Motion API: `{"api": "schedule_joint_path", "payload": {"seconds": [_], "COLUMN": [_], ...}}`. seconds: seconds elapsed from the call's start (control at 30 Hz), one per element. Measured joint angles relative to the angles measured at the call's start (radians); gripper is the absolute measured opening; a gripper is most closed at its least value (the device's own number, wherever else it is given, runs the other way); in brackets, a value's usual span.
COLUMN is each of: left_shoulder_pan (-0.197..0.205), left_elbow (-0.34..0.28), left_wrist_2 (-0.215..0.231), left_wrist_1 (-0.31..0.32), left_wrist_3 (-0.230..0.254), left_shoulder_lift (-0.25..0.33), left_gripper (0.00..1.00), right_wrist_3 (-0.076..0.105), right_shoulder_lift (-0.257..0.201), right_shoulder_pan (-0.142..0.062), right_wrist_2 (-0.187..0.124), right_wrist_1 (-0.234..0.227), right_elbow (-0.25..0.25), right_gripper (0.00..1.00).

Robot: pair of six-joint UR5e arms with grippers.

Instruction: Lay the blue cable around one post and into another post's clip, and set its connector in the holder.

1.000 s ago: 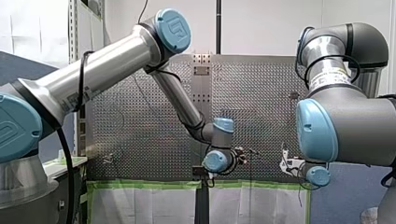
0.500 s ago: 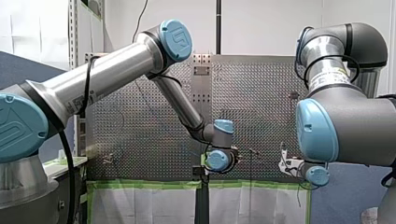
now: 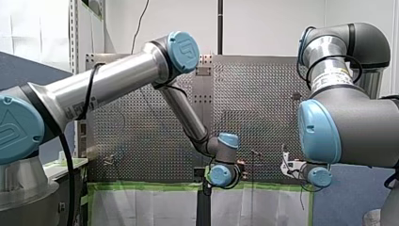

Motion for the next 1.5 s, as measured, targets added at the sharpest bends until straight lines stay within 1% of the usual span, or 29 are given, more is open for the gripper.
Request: {"api": "schedule_joint_path", "payload": {"seconds": [0.13, 0.27, 0.4, 0.5, 0.67, 0.8, 1.0, 1.17, 1.27, 1.4, 1.5], "left_shoulder_pan": [-0.001, -0.005, -0.004, -0.001, -0.005, -0.007, 0.004, 0.012, 0.015, 0.012, 0.009], "left_elbow": [0.023, 0.039, 0.053, 0.061, 0.086, 0.124, 0.174, 0.196, 0.214, 0.256, 0.287], "left_wrist_2": [-0.01, -0.036, -0.049, -0.048, -0.047, -0.051, -0.062, -0.064, -0.065, -0.063, -0.065], "left_wrist_1": [0.019, 0.04, 0.041, 0.039, 0.018, -0.003, -0.004, -0.008, -0.022, -0.057, -0.062], "left_wrist_3": [0.007, 0.017, 0.008, -0.003, -0.013, -0.015, -0.018, -0.018, -0.018, -0.014, -0.013], "left_shoulder_lift": [-0.01, -0.011, -0.012, -0.013, -0.035, -0.061, -0.068, -0.071, -0.087, -0.127, -0.151], "left_gripper": [1.0, 1.0, 1.0, 1.0, 1.0, 1.0, 1.0, 1.0, 1.0, 1.0, 1.0], "right_wrist_3": [0.001, 0.003, 0.003, 0.004, 0.005, 0.005, 0.005, 0.005, 0.005, 0.006, 0.006], "right_shoulder_lift": [0.0, 0.0, 0.0, 0.0, 0.0, 0.0, 0.0, 0.0, 0.0, 0.0, -0.001], "right_shoulder_pan": [-0.001, -0.001, -0.004, -0.004, -0.008, -0.009, -0.011, -0.014, -0.015, -0.017, -0.019], "right_wrist_2": [-0.001, -0.001, -0.002, -0.002, -0.002, -0.002, 0.0, 0.0, 0.0, -0.001, -0.002], "right_wrist_1": [0.003, 0.004, 0.005, 0.006, 0.007, 0.008, 0.009, 0.01, 0.01, 0.011, 0.013], "right_elbow": [0.0, 0.0, 0.0, 0.0, 0.0, 0.0, 0.0, 0.0, 0.0, 0.0, 0.0], "right_gripper": [0.0, 0.0, 0.0, 0.0, 0.0, 0.0, 0.0, 0.0, 0.0, 0.0, 0.0]}}
